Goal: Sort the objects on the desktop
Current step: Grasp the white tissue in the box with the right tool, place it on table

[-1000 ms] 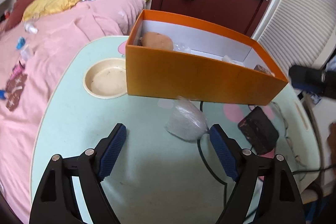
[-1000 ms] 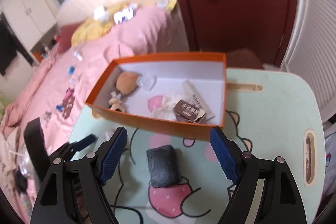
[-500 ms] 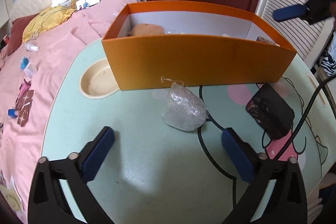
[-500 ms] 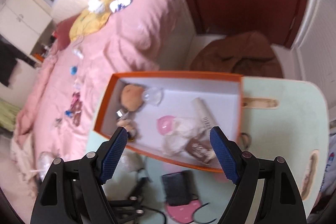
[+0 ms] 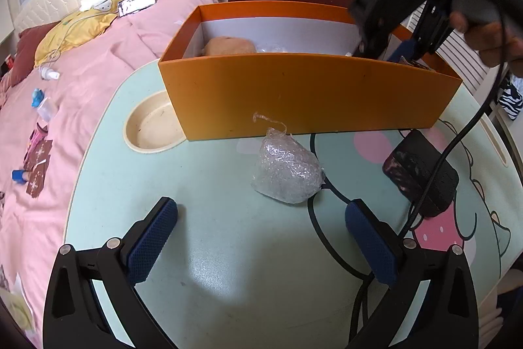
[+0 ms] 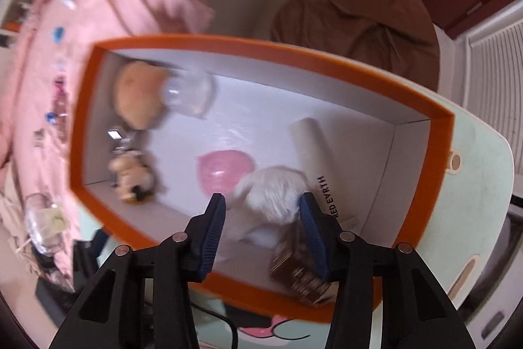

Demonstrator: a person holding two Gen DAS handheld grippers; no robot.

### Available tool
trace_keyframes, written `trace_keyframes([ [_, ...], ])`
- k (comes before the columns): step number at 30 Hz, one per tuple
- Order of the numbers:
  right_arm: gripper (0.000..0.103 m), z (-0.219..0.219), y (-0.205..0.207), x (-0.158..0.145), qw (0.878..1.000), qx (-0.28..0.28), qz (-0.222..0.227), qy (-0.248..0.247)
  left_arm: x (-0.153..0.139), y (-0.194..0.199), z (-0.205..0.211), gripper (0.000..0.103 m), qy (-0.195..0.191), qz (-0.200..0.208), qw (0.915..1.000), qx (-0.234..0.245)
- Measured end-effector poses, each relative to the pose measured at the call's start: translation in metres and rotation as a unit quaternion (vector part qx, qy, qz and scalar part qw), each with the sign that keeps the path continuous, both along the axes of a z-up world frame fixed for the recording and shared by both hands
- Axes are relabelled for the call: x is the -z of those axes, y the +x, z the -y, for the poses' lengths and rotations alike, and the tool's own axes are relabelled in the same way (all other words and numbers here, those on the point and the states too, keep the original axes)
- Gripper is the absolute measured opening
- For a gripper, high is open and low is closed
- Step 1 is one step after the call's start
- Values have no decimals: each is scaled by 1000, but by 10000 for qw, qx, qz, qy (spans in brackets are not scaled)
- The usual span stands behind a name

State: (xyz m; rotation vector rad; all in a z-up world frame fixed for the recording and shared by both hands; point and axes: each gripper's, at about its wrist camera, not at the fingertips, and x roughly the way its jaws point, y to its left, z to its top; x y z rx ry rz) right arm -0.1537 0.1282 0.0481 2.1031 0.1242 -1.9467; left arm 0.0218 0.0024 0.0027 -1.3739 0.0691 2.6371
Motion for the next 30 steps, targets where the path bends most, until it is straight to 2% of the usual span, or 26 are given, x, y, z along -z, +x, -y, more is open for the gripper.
trace_keyframes([
  [4, 40, 3, -3, 12, 9992, -183, 38, 345, 0, 0, 1, 103, 1, 0, 10000, 4],
  [5, 34, 5, -2, 13, 9988, -279, 13, 415, 0, 0, 1, 103, 3, -3, 10000, 4],
  [6, 28, 4, -1, 12, 9989, -286, -9, 358, 1, 0, 2, 103, 4, -6, 10000, 2],
  [8, 27, 3, 2, 11, 9992, -300, -53, 245, 1, 0, 2, 103, 5, -9, 10000, -2],
  [10, 27, 1, 5, 2, 9992, -292, -259, 78, 1, 0, 2, 103, 4, -10, 10000, -4],
  [14, 27, -6, 26, -35, 9929, -304, -1059, -446, 1, -1, 1, 103, 4, -10, 10000, 0],
  [20, 27, -34, 82, -93, 9663, -123, -2100, -1485, 1, 0, 0, 103, -3, -11, 10000, -4],
  [24, 27, -59, 119, -105, 9507, 183, -2402, -1951, 1, 0, -1, 103, -4, -8, 10000, -6],
  [26, 28, -72, 141, -102, 9454, 339, -2458, -2110, 1, -1, 0, 103, -2, -4, 10000, -23],
  [30, 30, -89, 163, -81, 9456, 415, -2473, -2070, 0, -2, 1, 103, 14, 13, 10000, -40],
])
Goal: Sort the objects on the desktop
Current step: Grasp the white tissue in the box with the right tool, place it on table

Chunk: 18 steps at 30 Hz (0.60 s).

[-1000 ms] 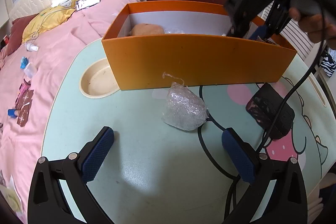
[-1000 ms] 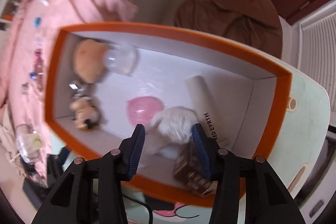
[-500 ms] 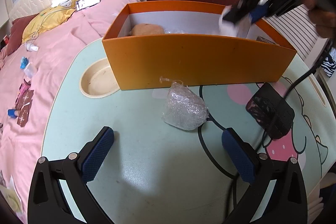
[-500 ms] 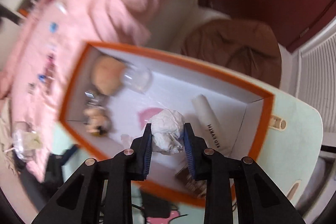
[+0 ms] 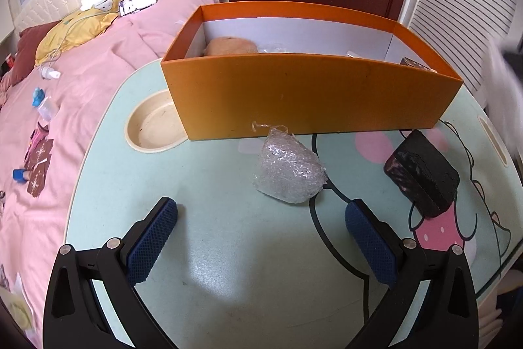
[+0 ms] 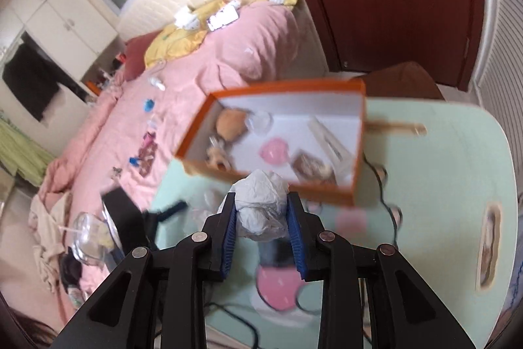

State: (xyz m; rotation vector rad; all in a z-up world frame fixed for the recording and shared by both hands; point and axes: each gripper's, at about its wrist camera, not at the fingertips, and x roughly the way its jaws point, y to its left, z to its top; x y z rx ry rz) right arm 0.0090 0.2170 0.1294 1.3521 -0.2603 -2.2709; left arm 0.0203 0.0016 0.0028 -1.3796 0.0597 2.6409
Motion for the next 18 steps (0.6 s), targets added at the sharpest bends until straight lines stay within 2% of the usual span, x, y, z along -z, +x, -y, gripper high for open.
trace_keyframes([
  [5, 30, -10, 20, 33, 9984, 296, 81, 482, -5, -2, 7, 103, 185, 61, 9997, -133],
  [8, 30, -17, 20, 52, 9976, 420, 101, 546, -18, 3, 15, 102, 346, -152, 9990, -249],
  [12, 42, -17, 17, 66, 9972, 351, 77, 663, -39, 2, 22, 102, 292, -319, 9987, -270],
  [14, 46, -16, 18, 65, 9972, 375, -134, 628, -52, -1, 26, 102, 320, -371, 9985, -257],
  [18, 52, -17, 28, 51, 9935, 532, -851, 539, -78, -9, 32, 102, 616, -452, 9970, -129],
])
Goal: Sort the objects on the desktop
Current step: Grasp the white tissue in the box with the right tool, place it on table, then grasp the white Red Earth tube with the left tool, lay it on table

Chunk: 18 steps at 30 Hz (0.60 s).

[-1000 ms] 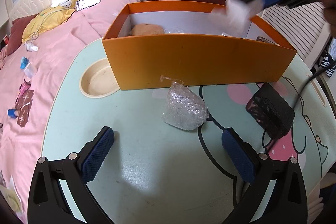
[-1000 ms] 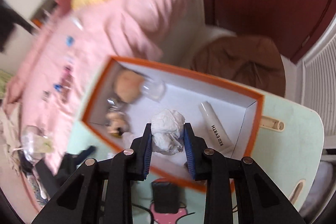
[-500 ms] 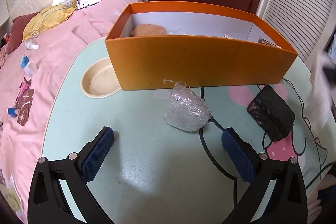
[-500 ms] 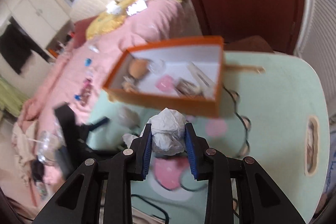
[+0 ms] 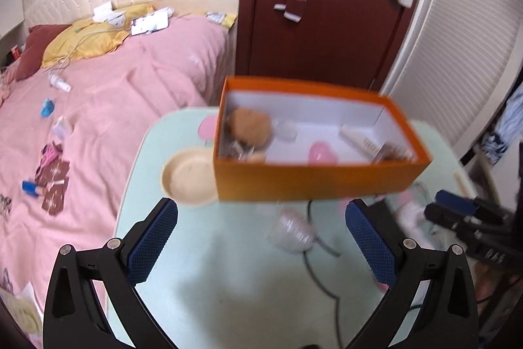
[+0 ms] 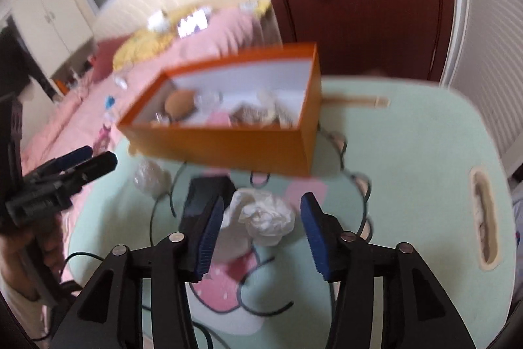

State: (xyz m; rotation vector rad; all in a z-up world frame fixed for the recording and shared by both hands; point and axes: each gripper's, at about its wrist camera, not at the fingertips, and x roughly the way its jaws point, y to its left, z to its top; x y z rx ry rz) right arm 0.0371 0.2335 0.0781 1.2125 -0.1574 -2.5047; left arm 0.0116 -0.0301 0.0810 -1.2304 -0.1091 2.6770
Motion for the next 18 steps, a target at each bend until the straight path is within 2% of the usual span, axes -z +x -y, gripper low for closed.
trace_keyframes([
  [3, 54, -6, 7, -7, 9993, 55, -306, -224, -19, -16, -1, 102, 281, 67, 9994, 202],
  [5, 54, -7, 7, -7, 9990, 63, -316, -310, -29, -28, -4, 102, 414, 147, 9985, 333],
  [9, 54, -5, 6, -2, 9989, 33, -122, -462, -40, -62, -21, 102, 622, 529, 9952, 535],
  [13, 54, 0, 3, 1, 9982, -25, 5, -595, -41, -99, -52, 102, 853, 1041, 9875, 827],
  [15, 54, 0, 3, 1, 9981, -22, 21, -617, -32, -119, -73, 98, 903, 1418, 9810, 972],
  [17, 54, -3, 4, 1, 9976, -15, 51, -697, -14, -139, -96, 84, 688, 1954, 9724, 1073],
  [18, 54, -4, 4, 1, 9972, -8, 69, -740, -6, -145, -105, 82, 635, 2189, 9672, 1125],
])
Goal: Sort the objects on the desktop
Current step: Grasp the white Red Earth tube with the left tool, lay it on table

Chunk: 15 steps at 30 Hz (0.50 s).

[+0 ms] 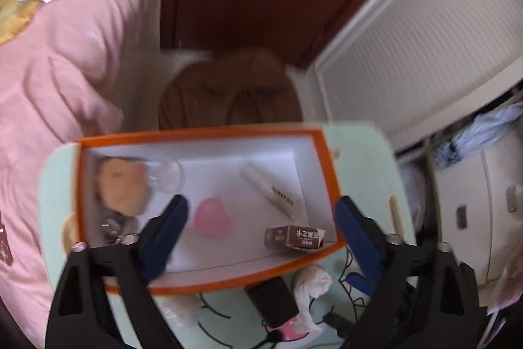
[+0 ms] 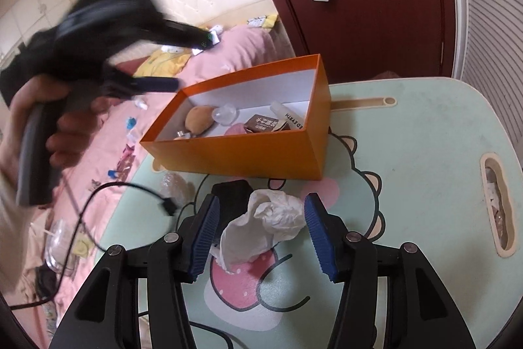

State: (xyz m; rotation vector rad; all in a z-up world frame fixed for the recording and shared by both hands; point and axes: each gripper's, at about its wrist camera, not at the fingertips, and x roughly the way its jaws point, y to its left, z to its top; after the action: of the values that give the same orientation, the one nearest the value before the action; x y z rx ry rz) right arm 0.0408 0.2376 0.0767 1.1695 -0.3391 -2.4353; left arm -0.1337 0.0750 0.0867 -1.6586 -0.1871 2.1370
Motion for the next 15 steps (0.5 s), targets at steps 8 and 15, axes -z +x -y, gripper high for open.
trace_keyframes([
  [8, 56, -11, -1, -2, 9994, 63, 88, -318, 67, -35, -35, 81, -373, 1439, 9883, -331],
  [15, 57, -12, 0, -3, 9989, 48, 153, -438, 69, -37, -56, 48, -845, 1331, 9875, -92],
])
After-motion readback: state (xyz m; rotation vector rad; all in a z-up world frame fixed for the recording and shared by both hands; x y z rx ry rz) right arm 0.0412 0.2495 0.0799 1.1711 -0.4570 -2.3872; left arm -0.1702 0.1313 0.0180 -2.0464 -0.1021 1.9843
